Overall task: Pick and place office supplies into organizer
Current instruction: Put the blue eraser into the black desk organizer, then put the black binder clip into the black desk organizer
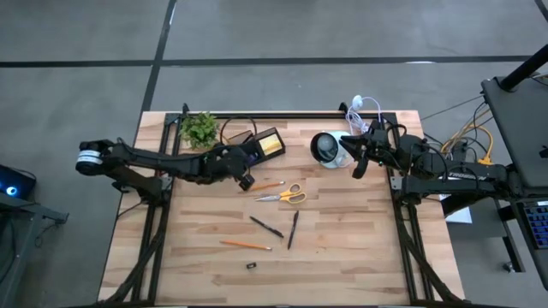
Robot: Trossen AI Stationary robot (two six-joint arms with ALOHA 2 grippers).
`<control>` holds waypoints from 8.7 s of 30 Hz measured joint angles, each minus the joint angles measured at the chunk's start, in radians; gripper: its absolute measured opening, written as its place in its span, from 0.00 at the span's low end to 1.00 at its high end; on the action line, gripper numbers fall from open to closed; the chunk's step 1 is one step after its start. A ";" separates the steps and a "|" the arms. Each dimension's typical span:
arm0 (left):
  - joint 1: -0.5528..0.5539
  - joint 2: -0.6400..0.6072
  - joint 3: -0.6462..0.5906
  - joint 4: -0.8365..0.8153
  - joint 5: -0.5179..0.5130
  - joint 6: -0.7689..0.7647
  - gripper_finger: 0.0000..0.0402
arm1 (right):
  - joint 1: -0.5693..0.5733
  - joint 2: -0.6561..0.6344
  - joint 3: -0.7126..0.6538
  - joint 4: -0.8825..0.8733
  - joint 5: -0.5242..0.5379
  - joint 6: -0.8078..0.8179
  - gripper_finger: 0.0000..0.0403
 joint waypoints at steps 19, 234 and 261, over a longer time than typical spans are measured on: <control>0.107 0.014 -0.059 0.012 -0.001 0.148 0.07 | 0.000 0.000 0.000 0.000 0.000 0.001 0.15; -0.670 0.509 0.468 -0.246 0.412 -0.439 0.37 | 0.000 0.001 0.000 -0.037 -0.001 0.017 0.15; -0.670 0.555 0.463 -0.218 0.417 -0.430 0.37 | 0.000 0.001 0.000 -0.037 0.000 -0.007 0.15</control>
